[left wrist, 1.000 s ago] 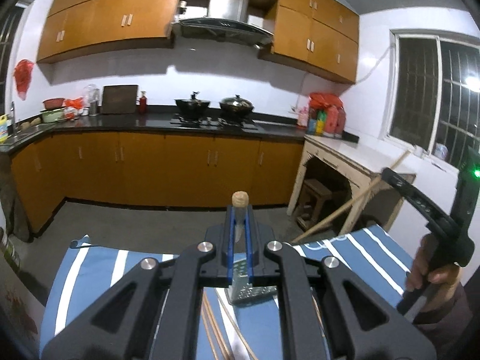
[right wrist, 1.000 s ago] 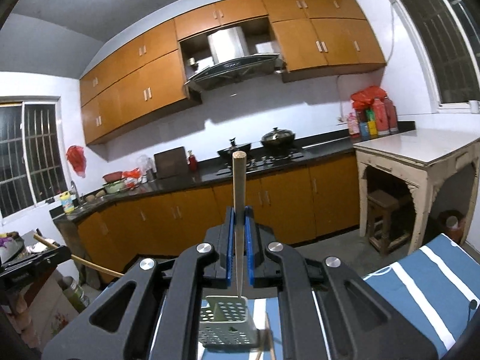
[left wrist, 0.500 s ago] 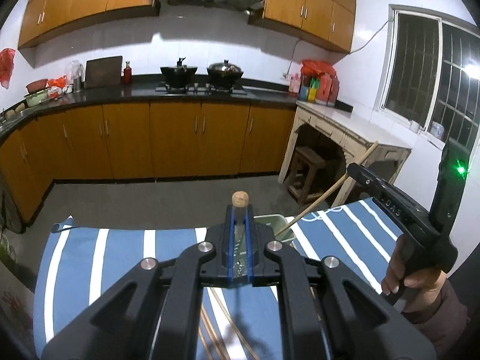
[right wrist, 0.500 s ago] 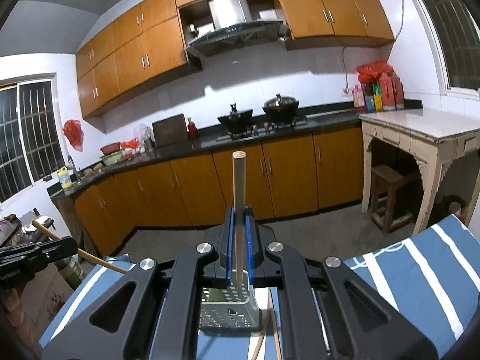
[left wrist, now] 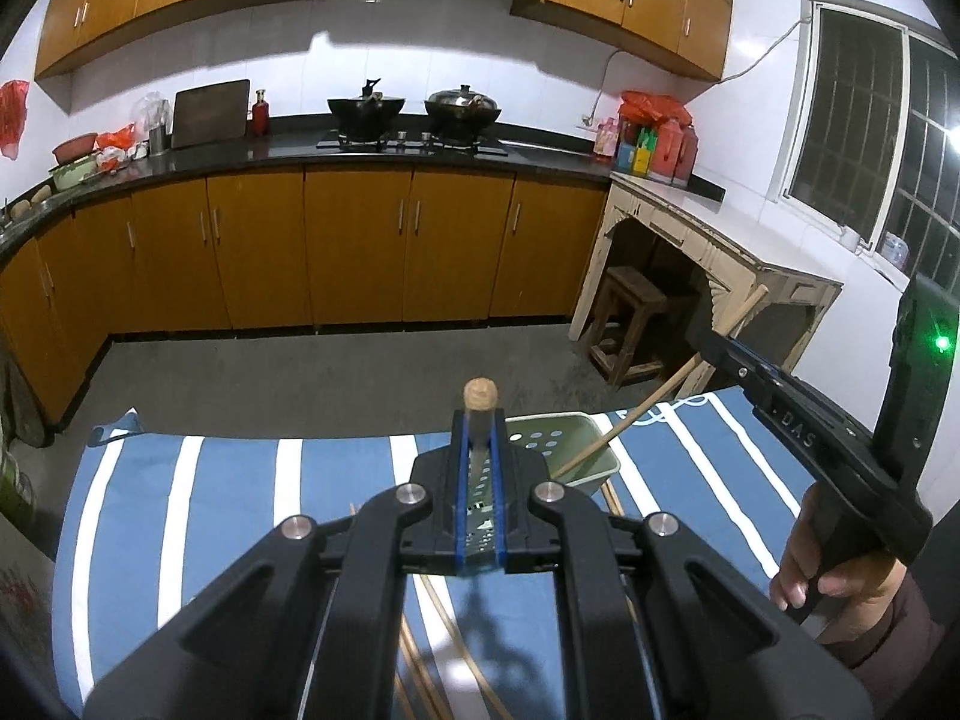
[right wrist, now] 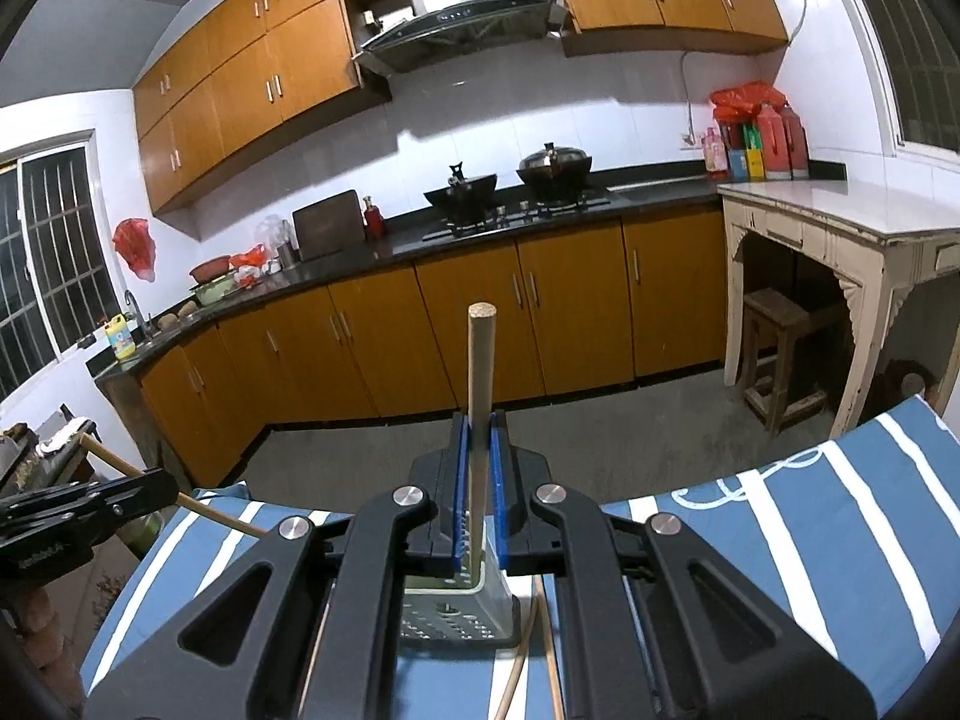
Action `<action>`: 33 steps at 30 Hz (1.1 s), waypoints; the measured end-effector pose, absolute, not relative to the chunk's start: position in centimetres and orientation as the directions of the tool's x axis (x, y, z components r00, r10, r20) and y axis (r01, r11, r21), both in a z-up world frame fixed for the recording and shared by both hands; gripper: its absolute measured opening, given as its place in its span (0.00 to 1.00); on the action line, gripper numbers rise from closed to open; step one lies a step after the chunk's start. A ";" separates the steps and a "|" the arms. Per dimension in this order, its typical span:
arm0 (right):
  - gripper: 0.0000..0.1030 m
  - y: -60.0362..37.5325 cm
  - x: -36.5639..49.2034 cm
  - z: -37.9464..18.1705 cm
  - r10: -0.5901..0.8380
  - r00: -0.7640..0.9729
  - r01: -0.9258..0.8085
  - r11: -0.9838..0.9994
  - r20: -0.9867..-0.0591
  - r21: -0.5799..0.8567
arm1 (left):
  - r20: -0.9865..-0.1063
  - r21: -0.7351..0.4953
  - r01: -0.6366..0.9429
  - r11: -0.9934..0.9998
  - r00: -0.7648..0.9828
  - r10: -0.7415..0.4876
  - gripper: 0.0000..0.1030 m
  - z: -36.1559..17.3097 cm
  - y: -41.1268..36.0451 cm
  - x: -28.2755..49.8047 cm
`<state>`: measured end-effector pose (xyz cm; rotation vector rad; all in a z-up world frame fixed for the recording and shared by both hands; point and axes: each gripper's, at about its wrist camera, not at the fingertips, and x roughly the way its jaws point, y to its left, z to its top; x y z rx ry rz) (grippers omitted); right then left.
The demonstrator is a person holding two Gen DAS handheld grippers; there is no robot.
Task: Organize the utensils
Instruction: 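Carry both chopsticks over the green caddy and lower them in upright, then open both tools to release the chopsticks into the caddy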
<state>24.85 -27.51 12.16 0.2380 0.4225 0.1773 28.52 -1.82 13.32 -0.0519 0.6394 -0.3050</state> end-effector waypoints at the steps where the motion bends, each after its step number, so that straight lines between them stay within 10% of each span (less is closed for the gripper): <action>1: 0.08 -27.5 24.8 12.1 0.220 0.896 -0.120 0.956 -0.385 0.267 | -0.581 -0.143 0.262 0.954 0.758 -0.296 0.07 13.1 -1.8 28.7; 11: 0.12 -28.3 23.9 11.7 0.210 0.899 -0.107 0.957 -0.385 0.271 | -0.573 -0.130 0.230 0.965 0.777 -0.262 0.12 13.0 -1.9 28.6; 15: 0.31 -29.1 22.6 12.2 0.189 0.915 -0.096 0.960 -0.355 0.264 | -0.551 -0.147 0.221 0.964 0.791 -0.265 0.17 13.4 -1.6 27.7; 33: 0.32 -33.7 16.4 7.4 0.082 0.899 0.014 0.976 -0.429 0.217 | -0.487 -0.067 0.069 0.995 0.868 -0.093 0.32 11.1 3.1 19.8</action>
